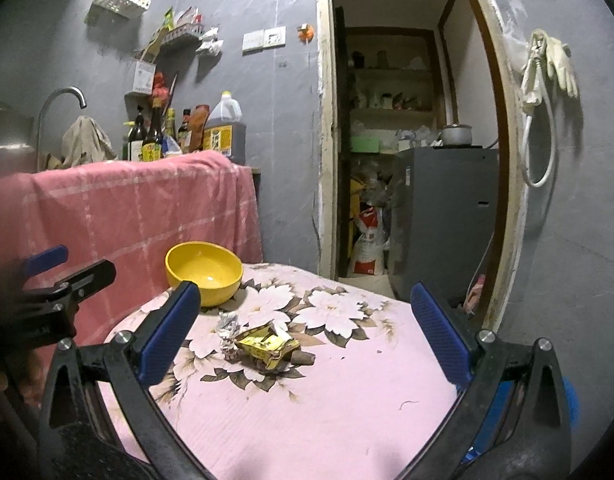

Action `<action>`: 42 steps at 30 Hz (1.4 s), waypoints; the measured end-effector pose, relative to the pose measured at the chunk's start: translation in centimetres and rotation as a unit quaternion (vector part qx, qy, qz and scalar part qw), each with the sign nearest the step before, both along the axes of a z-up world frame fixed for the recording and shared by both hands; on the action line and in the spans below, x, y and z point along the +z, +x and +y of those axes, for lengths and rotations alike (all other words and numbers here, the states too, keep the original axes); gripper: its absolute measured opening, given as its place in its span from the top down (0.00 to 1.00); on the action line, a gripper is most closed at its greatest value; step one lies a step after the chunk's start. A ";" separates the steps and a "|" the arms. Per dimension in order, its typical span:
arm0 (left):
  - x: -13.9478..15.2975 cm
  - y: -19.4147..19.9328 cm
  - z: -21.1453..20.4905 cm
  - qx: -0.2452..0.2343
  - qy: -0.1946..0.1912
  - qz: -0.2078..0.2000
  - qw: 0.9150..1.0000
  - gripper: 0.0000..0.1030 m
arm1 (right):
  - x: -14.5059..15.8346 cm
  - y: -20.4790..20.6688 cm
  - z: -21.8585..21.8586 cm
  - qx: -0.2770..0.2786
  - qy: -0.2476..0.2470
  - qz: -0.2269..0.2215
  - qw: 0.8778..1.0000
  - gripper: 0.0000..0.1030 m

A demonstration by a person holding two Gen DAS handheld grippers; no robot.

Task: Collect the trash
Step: 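Bring both tools back toward the table, then grasp the white-red wrapper with left gripper while right gripper grasps yellow packet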

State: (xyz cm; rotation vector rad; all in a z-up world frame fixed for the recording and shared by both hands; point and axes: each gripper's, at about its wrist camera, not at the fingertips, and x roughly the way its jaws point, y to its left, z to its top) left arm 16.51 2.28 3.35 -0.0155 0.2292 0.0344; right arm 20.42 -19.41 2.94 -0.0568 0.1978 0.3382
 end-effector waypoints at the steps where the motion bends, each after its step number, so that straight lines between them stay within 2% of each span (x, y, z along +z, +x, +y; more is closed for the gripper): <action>1: -0.2 0.3 0.0 0.001 0.001 0.005 1.000 0.02 | -0.2 0.4 0.1 0.003 -0.002 0.005 1.000 0.00; 7: -1.5 2.5 0.3 -0.001 0.010 0.037 0.999 0.02 | -1.5 4.0 0.7 0.026 -0.010 0.054 0.998 0.00; 12: -2.9 4.7 0.9 -0.003 -0.002 0.081 0.997 0.02 | -3.0 6.6 1.3 0.042 -0.015 0.098 0.994 0.00; 22: -5.1 8.5 1.9 0.029 -0.021 0.168 0.985 0.03 | -5.8 11.7 4.2 0.086 -0.044 0.196 0.976 0.00; 32: -6.0 9.7 3.2 0.046 -0.036 0.199 0.978 0.03 | -8.6 15.4 7.7 0.111 -0.070 0.270 0.954 0.00; 35: -6.0 10.0 3.0 0.036 -0.037 0.204 0.978 0.03 | -9.0 15.8 7.3 0.107 -0.062 0.284 0.951 0.09; 40: -6.3 10.5 2.3 0.016 -0.040 0.216 0.975 0.03 | -9.1 15.7 6.0 0.119 -0.041 0.294 0.947 0.32; 42: -6.4 10.8 1.9 0.008 -0.044 0.221 0.974 0.03 | -9.0 15.4 5.4 0.120 -0.037 0.294 0.948 0.33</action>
